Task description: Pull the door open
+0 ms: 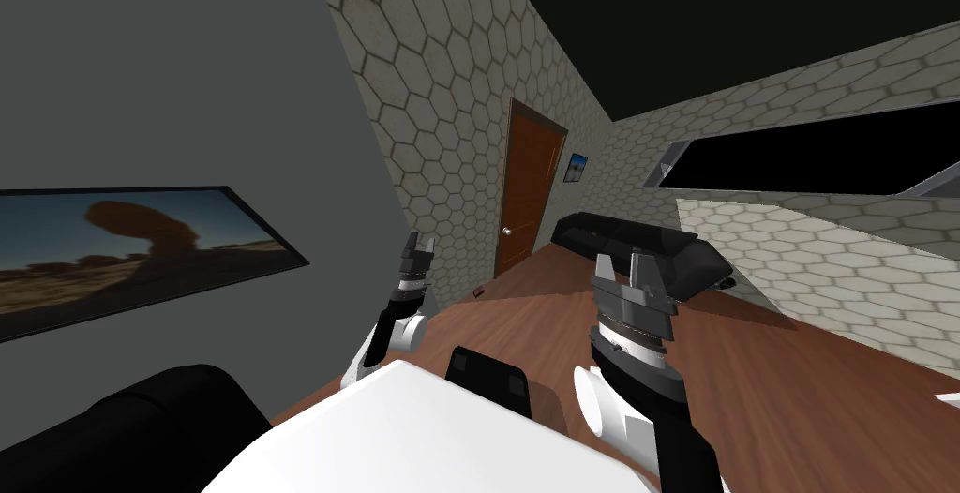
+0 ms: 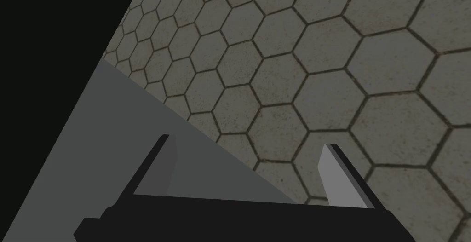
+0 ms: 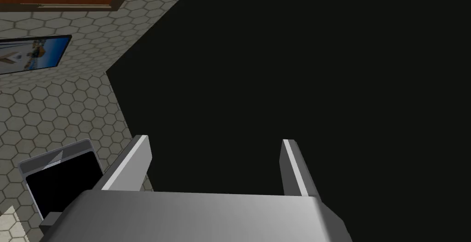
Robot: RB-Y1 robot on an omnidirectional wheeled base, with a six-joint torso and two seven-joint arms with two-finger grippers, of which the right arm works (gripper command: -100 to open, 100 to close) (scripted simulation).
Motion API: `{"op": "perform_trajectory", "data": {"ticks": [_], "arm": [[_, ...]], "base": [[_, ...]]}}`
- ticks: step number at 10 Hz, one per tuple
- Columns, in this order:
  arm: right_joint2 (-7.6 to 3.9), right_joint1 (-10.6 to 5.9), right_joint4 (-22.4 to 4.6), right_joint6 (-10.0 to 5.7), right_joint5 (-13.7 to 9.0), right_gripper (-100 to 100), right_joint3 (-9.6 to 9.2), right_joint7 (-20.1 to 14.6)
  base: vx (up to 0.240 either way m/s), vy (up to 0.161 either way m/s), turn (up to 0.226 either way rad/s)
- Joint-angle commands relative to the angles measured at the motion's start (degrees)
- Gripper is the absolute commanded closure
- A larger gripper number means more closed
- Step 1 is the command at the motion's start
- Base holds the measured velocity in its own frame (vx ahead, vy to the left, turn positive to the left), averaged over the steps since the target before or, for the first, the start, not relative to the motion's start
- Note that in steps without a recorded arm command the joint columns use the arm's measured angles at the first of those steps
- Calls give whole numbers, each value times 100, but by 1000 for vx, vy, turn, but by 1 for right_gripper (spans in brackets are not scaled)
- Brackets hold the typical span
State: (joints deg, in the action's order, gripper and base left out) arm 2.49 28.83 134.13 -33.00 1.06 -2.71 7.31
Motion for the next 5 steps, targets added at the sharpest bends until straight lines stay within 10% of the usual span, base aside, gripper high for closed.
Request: {"op": "perform_trajectory", "data": {"ticks": [1, 5], "arm": [[-63, -84, -214, -32, 45, -100, 14, 145], [-173, -264, -671, -100, 141, -100, 43, 455]], "base": [[102, -83, 105], [102, -31, 55]]}}
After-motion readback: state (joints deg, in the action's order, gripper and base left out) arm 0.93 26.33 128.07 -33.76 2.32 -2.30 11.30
